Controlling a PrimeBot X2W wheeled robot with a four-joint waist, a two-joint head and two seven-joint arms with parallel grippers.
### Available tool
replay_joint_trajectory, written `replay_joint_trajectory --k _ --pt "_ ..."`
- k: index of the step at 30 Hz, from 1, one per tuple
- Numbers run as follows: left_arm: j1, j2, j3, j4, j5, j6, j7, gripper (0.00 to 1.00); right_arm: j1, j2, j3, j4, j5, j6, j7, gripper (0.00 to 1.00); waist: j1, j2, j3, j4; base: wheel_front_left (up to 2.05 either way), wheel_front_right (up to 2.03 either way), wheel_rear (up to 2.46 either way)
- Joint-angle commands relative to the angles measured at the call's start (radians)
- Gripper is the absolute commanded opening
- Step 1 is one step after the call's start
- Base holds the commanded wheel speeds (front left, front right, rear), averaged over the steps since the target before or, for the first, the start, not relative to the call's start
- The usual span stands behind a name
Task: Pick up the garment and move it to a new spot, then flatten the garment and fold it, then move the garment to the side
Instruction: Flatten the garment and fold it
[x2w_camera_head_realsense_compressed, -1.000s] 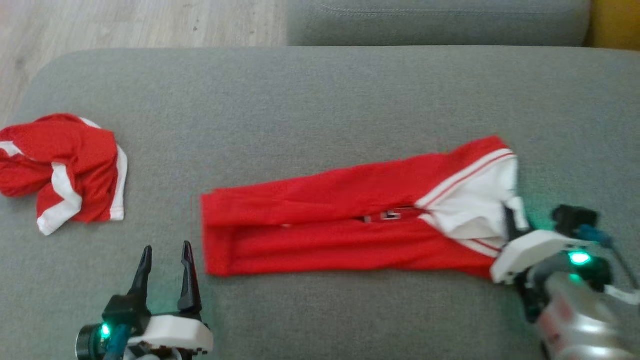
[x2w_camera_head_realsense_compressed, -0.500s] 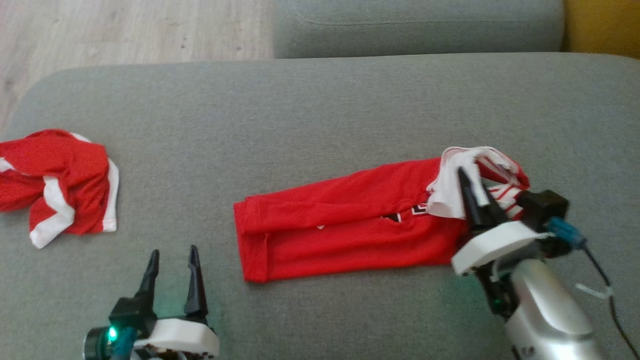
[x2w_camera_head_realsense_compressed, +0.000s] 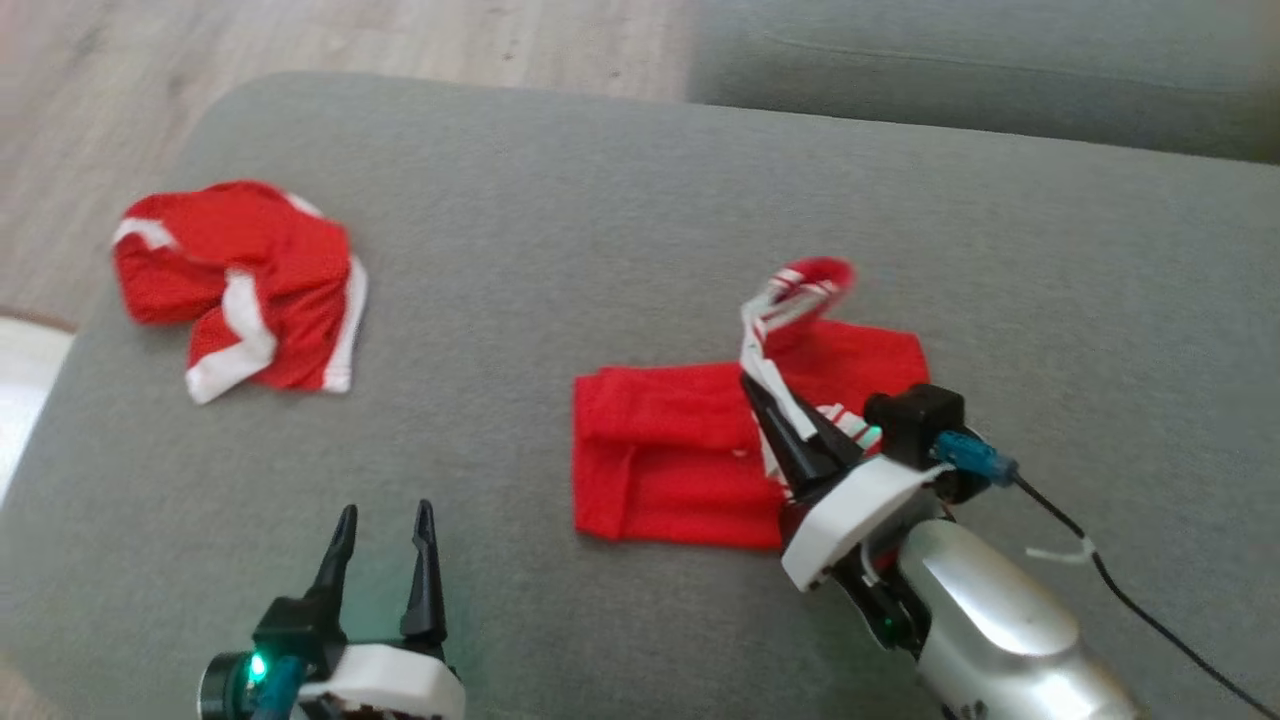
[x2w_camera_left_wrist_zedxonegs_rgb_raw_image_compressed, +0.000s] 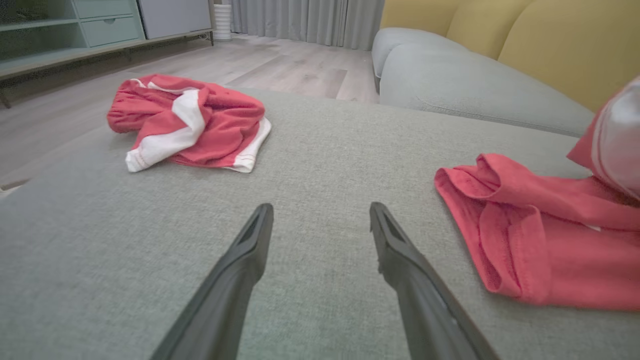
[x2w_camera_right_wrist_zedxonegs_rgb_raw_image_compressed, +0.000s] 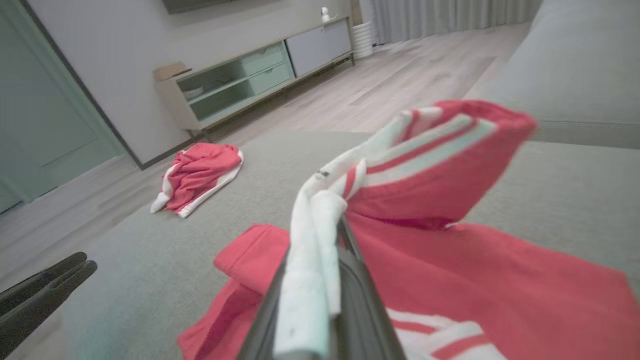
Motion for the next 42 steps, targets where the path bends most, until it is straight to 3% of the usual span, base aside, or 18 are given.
replay_joint_trajectory --k 1,9,10,12,16,19,32,38,42 --pt "-0.018 0.007 0.022 -0.023 -0.003 -0.001 -0.005 1.0 -0.046 0.019 0.024 -0.018 0.012 -0.001 -0.003 0.0 0.0 0.0 0.007 0.041 0.0 0.0 0.0" --pt "-0.03 0.007 -0.012 -0.017 -0.013 0.004 -0.005 1.0 -0.096 0.045 0.114 0.065 0.06 -0.001 -0.007 0.0 0.0 0.0 0.016 0.092 0.0 0.0 0.0" --pt "-0.031 0.007 -0.015 -0.018 -0.012 0.005 -0.005 1.0 -0.098 0.047 0.119 0.071 0.071 -0.001 -0.009 0.07 0.0 0.0 0.016 0.091 0.0 0.0 0.0" --pt "-0.035 0.007 -0.012 -0.017 -0.011 0.007 -0.005 1.0 -0.101 0.051 0.125 0.076 0.093 -0.001 -0.013 1.0 0.0 0.0 0.014 0.082 0.0 0.0 0.0" --pt "-0.042 0.007 0.001 -0.025 -0.006 0.008 -0.005 1.0 -0.107 0.053 0.116 0.046 0.119 -0.001 -0.022 1.0 0.0 0.0 0.007 0.045 0.0 0.0 0.0" --pt "-0.045 0.007 0.014 -0.034 0.002 0.008 -0.005 1.0 -0.096 0.041 0.032 0.002 0.094 -0.001 -0.024 1.0 0.0 0.0 -0.004 0.007 0.0 0.0 0.0" --pt "-0.028 0.007 0.106 -0.04 0.041 0.01 -0.005 1.0 0.114 0.036 -0.413 -0.074 -0.221 -0.001 -0.024 1.0 0.0 0.0 -0.059 -0.151 0.0 0.0 0.0" --pt "0.012 0.007 0.129 -0.051 0.057 0.009 -0.005 1.0 0.208 0.051 -0.536 -0.114 -0.332 -0.001 -0.024 1.0 0.0 0.0 -0.084 -0.188 0.0 0.0 0.0" --pt "0.039 0.007 0.135 -0.067 0.06 0.011 -0.005 1.0 0.256 0.056 -0.559 -0.122 -0.359 -0.001 -0.024 1.0 0.0 0.0 -0.092 -0.201 0.0 0.0 0.0"
